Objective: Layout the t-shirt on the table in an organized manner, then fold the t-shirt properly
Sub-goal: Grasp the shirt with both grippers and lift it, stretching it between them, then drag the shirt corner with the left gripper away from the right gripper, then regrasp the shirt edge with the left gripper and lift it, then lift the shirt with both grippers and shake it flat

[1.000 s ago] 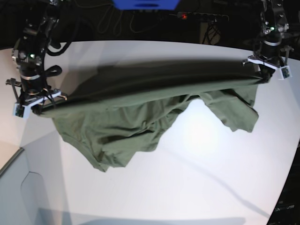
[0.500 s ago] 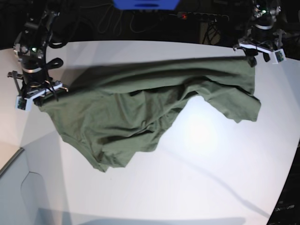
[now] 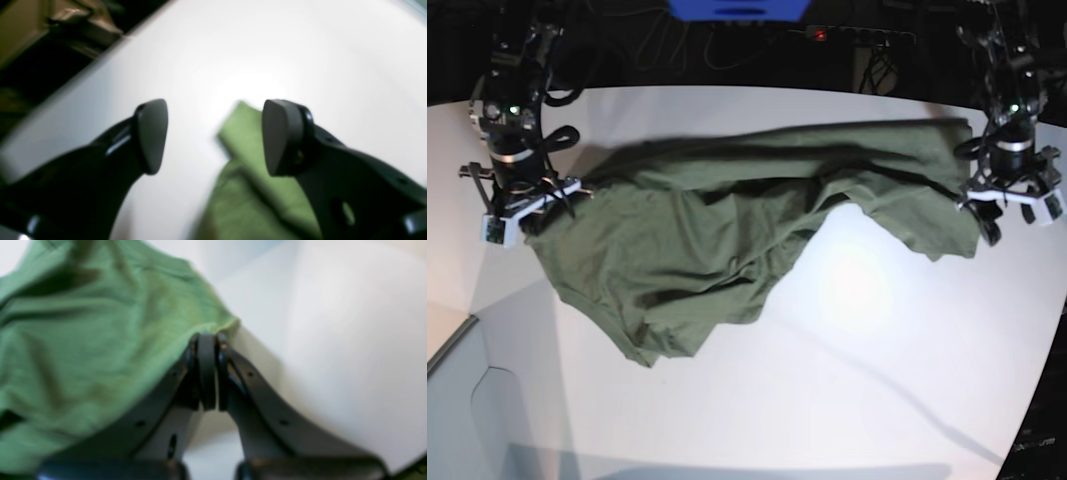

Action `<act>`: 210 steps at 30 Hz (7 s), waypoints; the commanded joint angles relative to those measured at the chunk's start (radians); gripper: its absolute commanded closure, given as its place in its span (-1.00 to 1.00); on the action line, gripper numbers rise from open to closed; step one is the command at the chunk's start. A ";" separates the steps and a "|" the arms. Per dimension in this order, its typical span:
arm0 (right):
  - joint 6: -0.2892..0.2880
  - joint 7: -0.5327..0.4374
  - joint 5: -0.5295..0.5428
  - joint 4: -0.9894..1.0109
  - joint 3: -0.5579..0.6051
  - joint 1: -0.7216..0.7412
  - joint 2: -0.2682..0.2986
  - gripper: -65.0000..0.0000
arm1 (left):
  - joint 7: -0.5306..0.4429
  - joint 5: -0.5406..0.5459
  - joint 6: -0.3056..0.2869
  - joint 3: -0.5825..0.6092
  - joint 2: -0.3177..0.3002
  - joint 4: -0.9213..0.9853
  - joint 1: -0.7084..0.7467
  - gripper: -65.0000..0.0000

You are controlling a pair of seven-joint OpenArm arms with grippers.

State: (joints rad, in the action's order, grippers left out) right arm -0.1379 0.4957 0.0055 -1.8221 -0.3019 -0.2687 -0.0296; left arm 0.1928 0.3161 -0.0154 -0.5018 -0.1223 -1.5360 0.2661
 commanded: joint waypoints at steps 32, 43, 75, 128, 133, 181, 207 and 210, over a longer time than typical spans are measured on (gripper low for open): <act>-0.007 -0.027 -0.003 0.048 0.002 0.024 0.032 1.00 | 0.072 0.004 0.018 -0.008 -0.023 0.233 -0.382 1.00; -0.007 -0.027 -0.005 0.048 -0.032 0.016 0.055 1.00 | 0.066 -0.004 0.015 -0.005 -0.053 0.527 -0.796 1.00; -0.007 -0.029 -0.002 0.112 0.036 0.024 0.035 1.00 | 0.067 -0.004 0.012 0.098 -0.047 0.630 -0.571 -0.63; -0.007 -0.029 -0.002 0.117 0.043 0.042 0.036 1.00 | 0.072 0.005 0.013 0.044 0.003 0.170 -0.170 0.56; -0.007 -0.029 -0.002 0.117 0.045 0.044 0.036 1.00 | 0.072 0.005 0.012 -0.008 0.052 0.067 -0.097 0.56; -0.007 -0.027 -0.002 0.117 0.042 0.029 0.036 1.00 | 0.070 0.002 0.019 -0.014 -0.006 0.481 -0.368 1.00; -0.007 -0.027 -0.003 0.029 0.045 -0.120 0.036 1.00 | 0.067 0.360 0.010 -0.243 0.082 -0.100 0.267 1.00; -0.027 -0.027 -0.003 -0.015 0.045 -0.166 0.040 1.00 | 0.067 0.360 0.010 -0.243 0.082 -0.067 0.258 1.00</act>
State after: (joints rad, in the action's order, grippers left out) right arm -0.1501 0.4973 0.0025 -1.8122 -0.2543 -0.4339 0.0013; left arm 0.2874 0.6762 -0.0044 -0.7380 -0.0307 -1.5898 0.5171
